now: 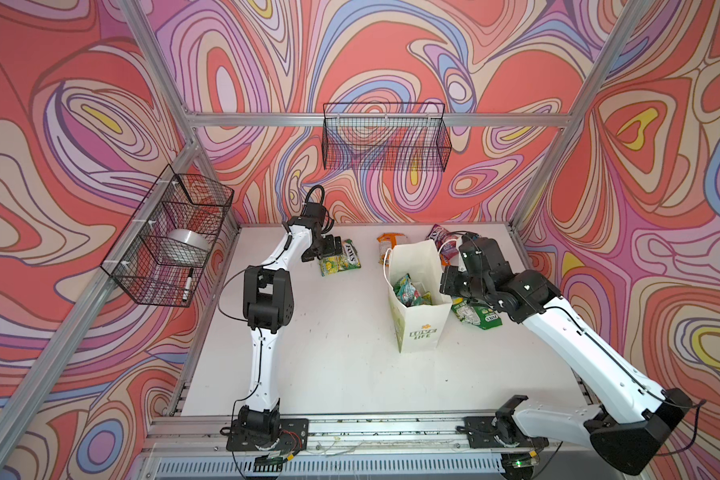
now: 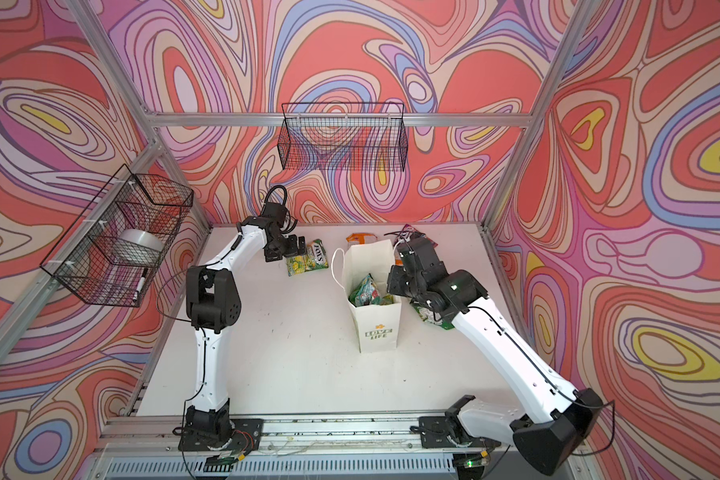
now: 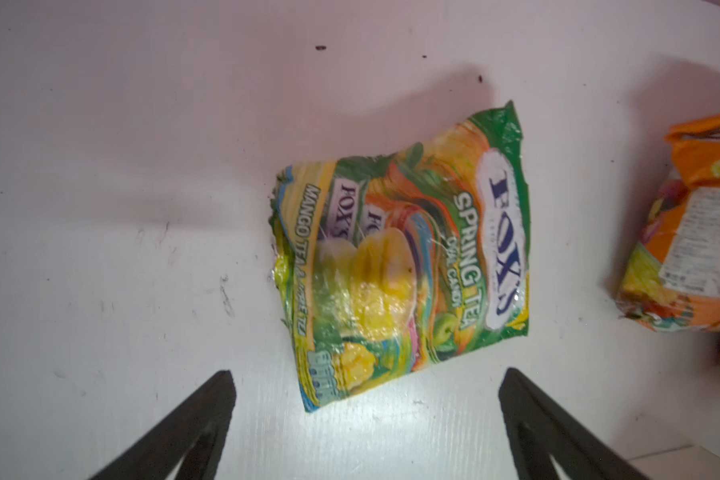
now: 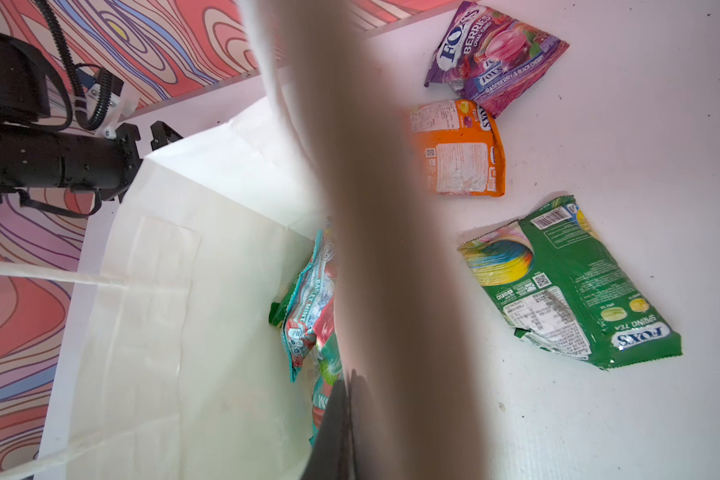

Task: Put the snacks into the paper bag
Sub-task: 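Lower the left gripper and grasp the yellow-green Mango packet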

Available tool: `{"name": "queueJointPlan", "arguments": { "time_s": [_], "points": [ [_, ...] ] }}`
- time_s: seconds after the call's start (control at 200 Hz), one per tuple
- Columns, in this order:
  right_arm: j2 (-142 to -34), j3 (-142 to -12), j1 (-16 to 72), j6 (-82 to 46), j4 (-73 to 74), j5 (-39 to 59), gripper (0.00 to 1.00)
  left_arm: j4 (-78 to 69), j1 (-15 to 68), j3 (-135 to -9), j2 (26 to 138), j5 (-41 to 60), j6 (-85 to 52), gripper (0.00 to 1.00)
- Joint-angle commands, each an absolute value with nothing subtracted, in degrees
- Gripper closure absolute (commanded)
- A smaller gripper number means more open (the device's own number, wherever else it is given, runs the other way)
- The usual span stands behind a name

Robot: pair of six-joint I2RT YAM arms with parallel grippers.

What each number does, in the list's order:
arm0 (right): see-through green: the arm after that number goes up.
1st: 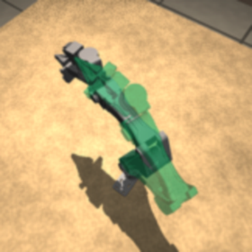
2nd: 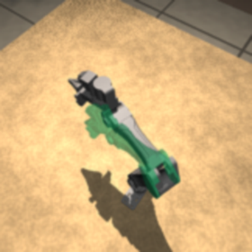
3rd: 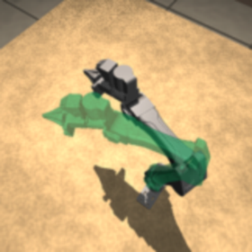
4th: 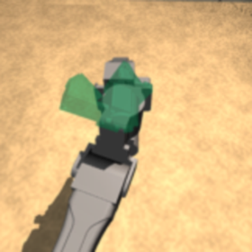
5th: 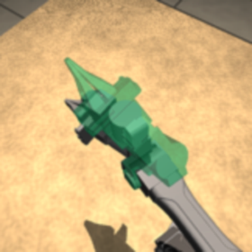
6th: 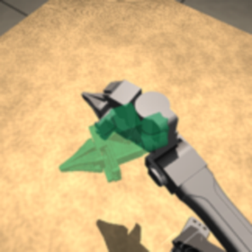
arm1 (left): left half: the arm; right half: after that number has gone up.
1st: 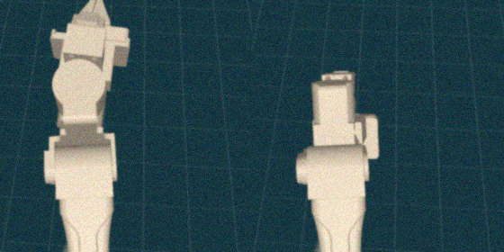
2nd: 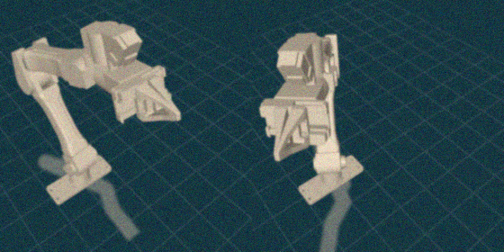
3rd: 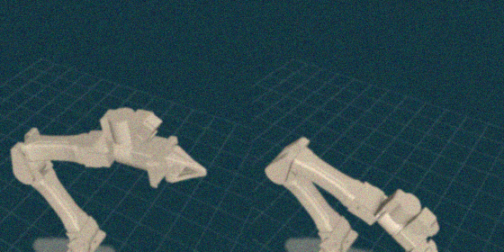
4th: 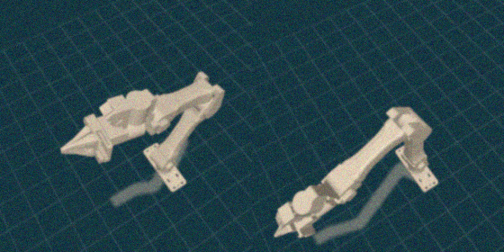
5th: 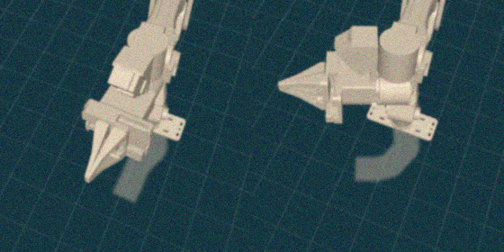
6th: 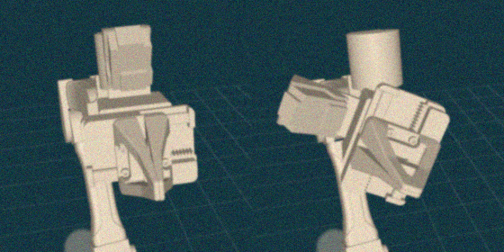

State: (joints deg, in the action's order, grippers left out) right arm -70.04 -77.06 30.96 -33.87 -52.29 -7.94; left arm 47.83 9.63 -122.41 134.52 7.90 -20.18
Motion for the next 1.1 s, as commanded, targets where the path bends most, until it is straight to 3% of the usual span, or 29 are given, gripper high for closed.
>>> {"name": "queueJointPlan", "arguments": {
  "time_s": [0.0,0.576,0.776,0.951,1.092],
  "points": [
    [-68.3,-77.8,31.3,-33.3,-53.0,-9.1,1.0,48.2,8.4,-127.1,138.7,10.2,-20.4,0.0],
    [-67.6,-77.4,31.3,-34.0,-53.3,-9.2,1.0,49.8,8.1,-134.3,149.8,18.4,-24.7,0.01],
    [-67.0,-76.7,31.3,-34.6,-53.0,-9.4,1.0,50.0,8.0,-133.9,150.2,18.5,-24.8,0.18],
    [-67.0,-76.7,31.3,-34.8,-52.9,-9.2,1.0,49.6,7.8,-133.5,148.3,19.4,-25.6,0.45],
    [-67.0,-76.5,31.3,-35.0,-53.2,-9.4,1.0,48.0,7.9,-131.2,144.5,18.5,-27.1,0.59]
  ]
}}
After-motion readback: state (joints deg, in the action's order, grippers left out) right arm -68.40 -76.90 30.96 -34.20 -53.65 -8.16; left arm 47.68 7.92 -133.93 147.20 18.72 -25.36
